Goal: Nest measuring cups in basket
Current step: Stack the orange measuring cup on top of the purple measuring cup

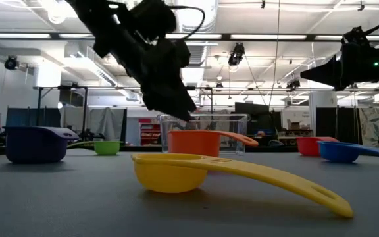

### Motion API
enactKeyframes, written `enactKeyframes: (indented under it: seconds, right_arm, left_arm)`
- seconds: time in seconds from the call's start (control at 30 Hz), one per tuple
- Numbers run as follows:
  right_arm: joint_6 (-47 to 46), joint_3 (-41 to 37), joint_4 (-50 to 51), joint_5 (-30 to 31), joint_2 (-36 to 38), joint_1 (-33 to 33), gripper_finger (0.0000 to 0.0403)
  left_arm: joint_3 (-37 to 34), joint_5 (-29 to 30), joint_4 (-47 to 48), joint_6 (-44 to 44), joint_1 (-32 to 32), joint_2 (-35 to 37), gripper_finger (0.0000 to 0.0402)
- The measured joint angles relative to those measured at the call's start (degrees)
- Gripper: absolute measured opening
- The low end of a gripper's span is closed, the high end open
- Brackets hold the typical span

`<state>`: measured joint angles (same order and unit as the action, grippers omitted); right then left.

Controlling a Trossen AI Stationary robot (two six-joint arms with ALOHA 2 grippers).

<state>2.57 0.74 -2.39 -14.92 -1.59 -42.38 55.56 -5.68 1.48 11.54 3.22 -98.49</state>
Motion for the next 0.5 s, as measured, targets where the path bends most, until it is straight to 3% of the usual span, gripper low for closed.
enactKeyframes:
  seconds: [0.2, 0.5]
  right_arm:
    - [0.0, 0.0, 0.0, 0.0, -0.01, -0.01, 0.0009]
    - [0.0, -0.01, 0.0, -0.02, 0.0, 0.01, 0.0009]
  left_arm:
    - [0.12, -2.85, 0.74, 4.28, 0.0, -2.32, 0.0247]
    - [0.12, -2.36, 9.34, 20.36, -0.73, -1.38, 0.0246]
